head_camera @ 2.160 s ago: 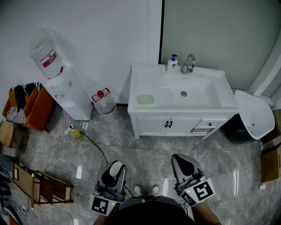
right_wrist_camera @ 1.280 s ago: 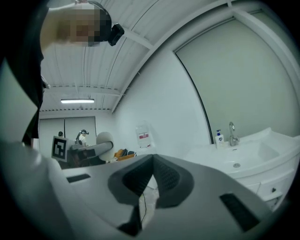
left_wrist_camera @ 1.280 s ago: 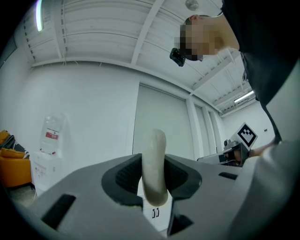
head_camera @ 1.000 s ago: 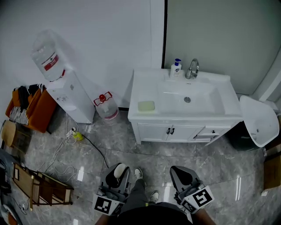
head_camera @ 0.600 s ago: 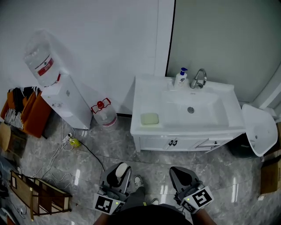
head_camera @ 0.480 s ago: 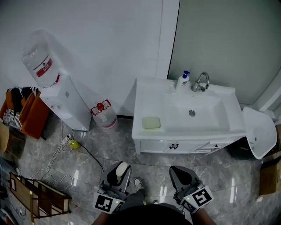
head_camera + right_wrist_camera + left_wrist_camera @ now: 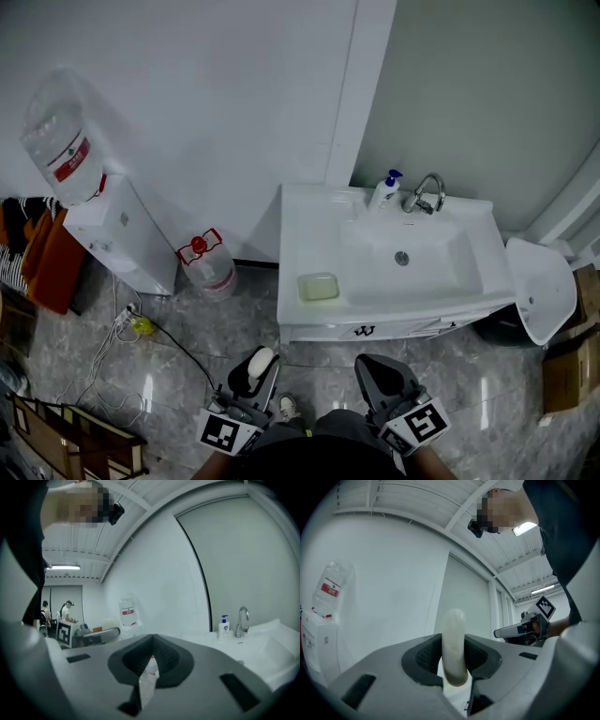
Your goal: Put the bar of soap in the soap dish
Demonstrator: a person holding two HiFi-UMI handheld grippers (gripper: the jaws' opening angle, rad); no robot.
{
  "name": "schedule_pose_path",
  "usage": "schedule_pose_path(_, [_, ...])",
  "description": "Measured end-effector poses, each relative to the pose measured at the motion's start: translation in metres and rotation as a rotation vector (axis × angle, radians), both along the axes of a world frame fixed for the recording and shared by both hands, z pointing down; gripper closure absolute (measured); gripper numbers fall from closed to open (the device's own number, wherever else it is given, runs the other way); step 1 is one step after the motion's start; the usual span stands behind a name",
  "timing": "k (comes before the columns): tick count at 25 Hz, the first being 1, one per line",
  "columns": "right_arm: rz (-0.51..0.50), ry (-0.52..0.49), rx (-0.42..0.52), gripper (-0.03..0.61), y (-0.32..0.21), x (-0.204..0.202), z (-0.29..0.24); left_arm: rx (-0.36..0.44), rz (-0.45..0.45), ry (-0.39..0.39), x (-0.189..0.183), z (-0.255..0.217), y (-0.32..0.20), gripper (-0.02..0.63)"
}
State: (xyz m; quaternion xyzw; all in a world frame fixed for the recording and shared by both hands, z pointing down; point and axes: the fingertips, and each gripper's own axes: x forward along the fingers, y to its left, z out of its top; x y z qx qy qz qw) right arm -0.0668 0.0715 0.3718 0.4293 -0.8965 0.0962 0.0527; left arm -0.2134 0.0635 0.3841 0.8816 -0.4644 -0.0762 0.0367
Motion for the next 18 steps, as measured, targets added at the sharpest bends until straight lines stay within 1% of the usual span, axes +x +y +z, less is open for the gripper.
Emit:
schedule_pose_path(4, [0.004, -0.006, -0.005, 0.568, -0.016, 0.0, 0.0, 0.0, 0.014, -0.002, 0.003, 0.001, -0.017, 0.499])
schedule_pose_path(7, [0.008, -0.014, -0.01, 0.568, -0.027, 0.01, 0.0, -0.001, 0.019, -0.008, 0.014, 0.001, -0.028, 0.499])
schedule_pose_path(9, [0.005, -0.022, 0.004, 0.568, -0.038, 0.021, -0.001, 0.006, 0.018, -0.024, 0.025, -0.001, -0.037, 0.499])
schedule_pose_path(11, [-0.007, -0.031, 0.014, 0.568, -0.051, 0.031, -0.001, 0.018, 0.006, -0.034, 0.034, -0.005, -0.047, 0.499])
schedule_pose_path(14, [-0.025, -0.049, 0.044, 0.568, -0.069, 0.045, -0.004, 0.038, -0.021, -0.024, 0.046, -0.017, -0.055, 0.499])
schedule_pose_path(16, [-0.038, -0.065, 0.058, 0.568, -0.08, 0.05, -0.006, 0.039, -0.029, -0.052, 0.051, -0.018, -0.059, 0.499])
schedule_pose_path(18, [-0.053, -0.057, 0.05, 0.568, -0.088, 0.051, -0.003, 0.035, -0.05, -0.057, 0.052, -0.017, -0.065, 0.499])
